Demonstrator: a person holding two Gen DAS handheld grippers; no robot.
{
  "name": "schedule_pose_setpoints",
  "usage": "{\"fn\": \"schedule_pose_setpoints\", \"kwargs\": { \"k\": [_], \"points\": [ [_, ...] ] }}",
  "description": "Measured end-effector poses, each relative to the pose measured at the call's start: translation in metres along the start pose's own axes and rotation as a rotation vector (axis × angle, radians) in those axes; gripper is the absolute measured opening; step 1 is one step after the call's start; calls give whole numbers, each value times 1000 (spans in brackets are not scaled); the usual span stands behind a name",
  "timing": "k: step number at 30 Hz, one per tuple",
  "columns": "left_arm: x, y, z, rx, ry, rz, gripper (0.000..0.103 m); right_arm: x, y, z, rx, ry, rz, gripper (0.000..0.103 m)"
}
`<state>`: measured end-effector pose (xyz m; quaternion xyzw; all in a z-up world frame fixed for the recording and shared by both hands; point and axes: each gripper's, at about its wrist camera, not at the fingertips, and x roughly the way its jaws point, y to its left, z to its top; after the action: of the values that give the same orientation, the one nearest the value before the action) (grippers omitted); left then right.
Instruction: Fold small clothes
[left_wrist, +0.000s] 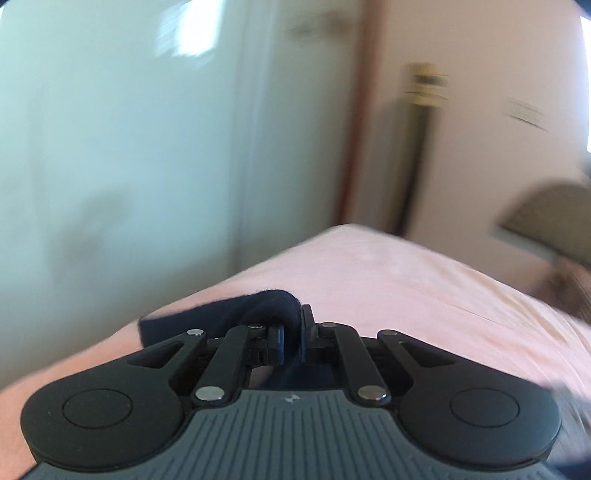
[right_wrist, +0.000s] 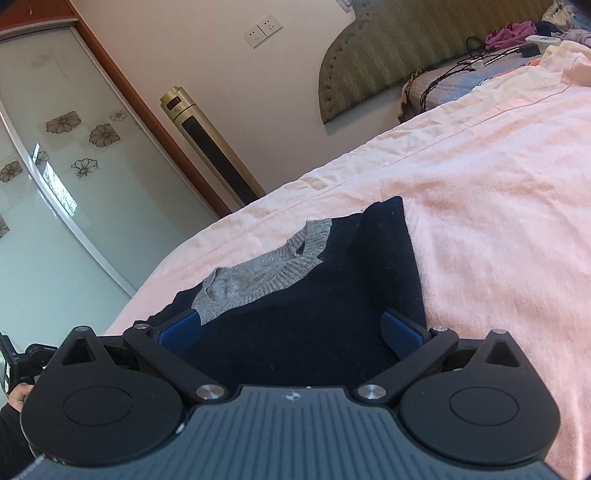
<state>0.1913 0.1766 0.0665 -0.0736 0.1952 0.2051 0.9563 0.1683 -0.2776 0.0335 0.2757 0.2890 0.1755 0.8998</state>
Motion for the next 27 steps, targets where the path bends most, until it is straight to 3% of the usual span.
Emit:
{"fn": "schedule_pose_setpoints", "kwargs": {
  "k": [2,3,5,7,8,10,12,13,14,15,16,17,19,21,24,27],
  "points": [
    [-36,-63,-15,190,-35,-187,7,-1,-1,0,17,-6,8,103],
    [-50,-91,-26,267,4,-300,8,0,-2,0,22,-8,12,103],
    [-64,-138,-50,403,192,-521,10,-1,-4,0,36,-11,23,103],
    [-74,-168,-74,506,353,-642,10,-2,-7,1,49,-12,34,103],
    [-82,-173,-85,539,380,-670,11,-2,-8,1,53,-12,39,103],
    [-92,-164,-96,545,374,-664,12,-2,-8,1,56,-10,46,102],
    [-92,-141,-95,472,374,-653,22,-3,-8,0,51,-6,46,102],
    [-90,-127,-94,414,361,-626,35,-3,-8,0,48,-4,44,103],
    [-87,-110,-92,336,345,-592,58,-2,-7,0,44,-2,42,103],
    [-83,-91,-91,240,329,-563,71,-2,-6,1,39,2,38,103],
    [-82,-73,-92,149,312,-548,90,-1,-4,1,30,8,27,103],
    [-82,-55,-94,61,296,-539,95,0,2,3,6,25,-1,102],
    [-75,-30,-100,-57,293,-523,95,-1,19,7,-28,53,-59,103],
    [-70,-17,-102,-149,290,-535,95,-2,38,10,-34,84,2,102],
    [-70,-21,-102,-132,278,-519,95,23,63,14,-55,208,19,93],
    [-72,-27,-103,-99,270,-512,95,62,78,12,-129,323,-70,70]
  ]
}}
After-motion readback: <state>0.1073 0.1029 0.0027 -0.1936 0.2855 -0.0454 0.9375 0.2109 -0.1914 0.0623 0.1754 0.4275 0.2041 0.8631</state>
